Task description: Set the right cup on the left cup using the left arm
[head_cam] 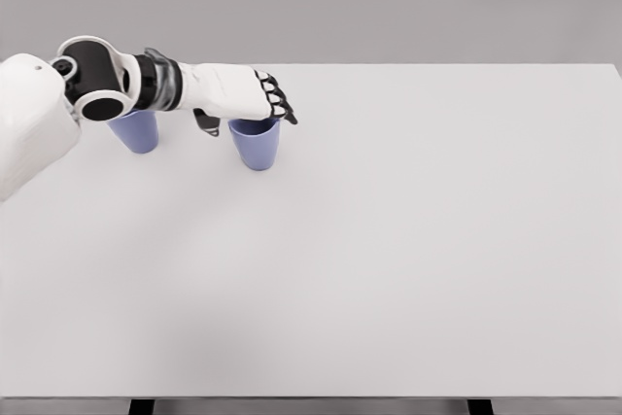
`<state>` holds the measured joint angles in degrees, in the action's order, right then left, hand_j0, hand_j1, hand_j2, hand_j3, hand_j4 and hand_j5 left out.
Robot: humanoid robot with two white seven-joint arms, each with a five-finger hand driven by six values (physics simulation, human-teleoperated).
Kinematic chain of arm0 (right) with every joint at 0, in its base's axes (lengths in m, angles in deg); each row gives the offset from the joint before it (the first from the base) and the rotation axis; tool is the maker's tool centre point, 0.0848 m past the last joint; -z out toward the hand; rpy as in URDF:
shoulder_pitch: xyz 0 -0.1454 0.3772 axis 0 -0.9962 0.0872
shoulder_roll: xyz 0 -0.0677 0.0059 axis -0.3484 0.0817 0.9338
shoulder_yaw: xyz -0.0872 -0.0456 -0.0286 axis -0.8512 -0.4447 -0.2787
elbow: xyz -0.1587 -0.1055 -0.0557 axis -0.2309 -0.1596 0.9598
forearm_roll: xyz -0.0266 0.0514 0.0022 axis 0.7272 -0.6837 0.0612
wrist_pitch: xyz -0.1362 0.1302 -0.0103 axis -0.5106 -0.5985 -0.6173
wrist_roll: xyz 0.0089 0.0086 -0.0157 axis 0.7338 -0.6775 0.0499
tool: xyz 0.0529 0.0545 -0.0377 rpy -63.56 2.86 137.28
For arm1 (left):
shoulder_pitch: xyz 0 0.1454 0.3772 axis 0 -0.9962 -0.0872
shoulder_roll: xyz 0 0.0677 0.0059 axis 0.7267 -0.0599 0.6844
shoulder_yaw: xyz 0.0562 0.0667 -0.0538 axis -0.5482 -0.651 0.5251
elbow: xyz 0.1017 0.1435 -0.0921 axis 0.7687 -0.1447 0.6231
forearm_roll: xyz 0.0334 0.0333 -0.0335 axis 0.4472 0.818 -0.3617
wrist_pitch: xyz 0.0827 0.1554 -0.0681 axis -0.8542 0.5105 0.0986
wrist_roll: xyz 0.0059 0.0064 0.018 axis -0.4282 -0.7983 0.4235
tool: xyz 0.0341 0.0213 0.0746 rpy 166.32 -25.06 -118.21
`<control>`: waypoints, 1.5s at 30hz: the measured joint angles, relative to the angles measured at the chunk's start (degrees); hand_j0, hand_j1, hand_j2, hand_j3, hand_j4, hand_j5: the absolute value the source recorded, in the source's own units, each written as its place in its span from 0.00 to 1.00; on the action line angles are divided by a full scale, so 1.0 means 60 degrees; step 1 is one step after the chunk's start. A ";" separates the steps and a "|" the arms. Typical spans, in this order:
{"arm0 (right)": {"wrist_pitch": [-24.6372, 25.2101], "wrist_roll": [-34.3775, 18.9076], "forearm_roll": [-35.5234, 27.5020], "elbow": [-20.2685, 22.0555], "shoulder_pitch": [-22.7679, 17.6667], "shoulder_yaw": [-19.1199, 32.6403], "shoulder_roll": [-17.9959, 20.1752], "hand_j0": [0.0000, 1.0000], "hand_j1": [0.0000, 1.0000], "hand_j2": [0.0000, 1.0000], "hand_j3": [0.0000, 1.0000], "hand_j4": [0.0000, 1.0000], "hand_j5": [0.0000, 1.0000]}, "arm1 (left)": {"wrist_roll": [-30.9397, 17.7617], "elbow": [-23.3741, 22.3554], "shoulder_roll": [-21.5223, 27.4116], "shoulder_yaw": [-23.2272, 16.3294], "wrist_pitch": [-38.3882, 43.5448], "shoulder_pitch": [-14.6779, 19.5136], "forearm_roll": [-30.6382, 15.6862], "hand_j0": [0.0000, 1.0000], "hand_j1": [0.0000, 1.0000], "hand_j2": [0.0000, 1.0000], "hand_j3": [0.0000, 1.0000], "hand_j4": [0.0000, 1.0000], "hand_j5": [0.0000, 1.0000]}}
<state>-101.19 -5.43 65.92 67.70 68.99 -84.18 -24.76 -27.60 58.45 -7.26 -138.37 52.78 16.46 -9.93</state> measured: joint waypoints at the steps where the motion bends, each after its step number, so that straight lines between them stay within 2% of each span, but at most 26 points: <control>1: 0.0000 0.0000 0.0000 0.0000 0.0000 0.0000 0.0000 1.00 1.00 1.00 1.00 1.00 1.00 | 0.0000 -0.0022 -0.0033 0.0000 0.0000 0.0000 0.0028 0.99 0.99 0.99 0.99 0.99 0.99; 20: 0.0000 0.0000 0.0000 0.0000 0.0000 0.0000 0.0000 1.00 1.00 1.00 1.00 1.00 1.00 | 0.0000 -0.0079 -0.0210 -0.0037 0.0000 -0.0059 0.0280 0.99 0.99 0.99 0.99 0.99 0.99; 25: 0.0000 0.0000 0.0000 -0.0001 0.0000 0.0000 0.0000 1.00 1.00 1.00 1.00 1.00 1.00 | 0.0000 -0.0079 -0.0211 -0.0313 0.0010 0.0000 0.0280 0.98 0.98 0.98 0.98 0.98 0.98; 27: 0.0000 0.0000 0.0000 -0.0001 0.0000 0.0000 0.0000 1.00 1.00 1.00 1.00 1.00 1.00 | 0.0000 -0.0079 -0.0210 -0.0341 0.0019 0.0044 0.0278 0.89 0.89 0.89 0.89 0.89 0.89; 30: 0.0000 0.0000 0.0000 0.0000 0.0000 0.0000 0.0000 1.00 1.00 1.00 1.00 1.00 1.00 | 0.0000 -0.0079 -0.0210 -0.0343 0.0055 0.0044 0.0246 0.63 0.63 0.63 0.63 0.63 0.63; 32: 0.0000 0.0000 0.0000 0.0000 0.0000 0.0000 0.0000 1.00 1.00 1.00 1.00 1.00 1.00 | 0.0004 -0.0079 -0.0210 -0.0330 0.0095 0.0044 0.0204 0.54 0.54 0.54 0.54 0.54 0.54; 35: 0.0000 0.0000 0.0000 0.0001 0.0000 0.0000 0.0000 1.00 1.00 1.00 1.00 1.00 1.00 | 0.0002 -0.0079 -0.0210 -0.0324 0.0121 0.0044 0.0178 0.51 0.51 0.51 0.51 0.51 0.51; 41: 0.0000 0.0000 0.0000 -0.0002 0.0000 0.0000 0.0000 1.00 1.00 1.00 1.00 1.00 1.00 | -0.0001 -0.0075 -0.0176 -0.0234 0.0134 0.0059 0.0132 0.52 0.52 0.52 0.52 0.52 0.52; 45: 0.0000 0.0001 0.0000 0.0000 0.0000 0.0000 0.0000 1.00 1.00 1.00 1.00 1.00 1.00 | -0.0004 -0.0068 -0.0104 0.0139 0.0091 0.0029 0.0116 0.53 0.53 0.53 0.53 0.53 0.53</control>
<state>-101.19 -5.43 65.92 67.70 68.99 -84.18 -24.76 -27.62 58.04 -7.88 -137.53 53.33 16.64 -9.23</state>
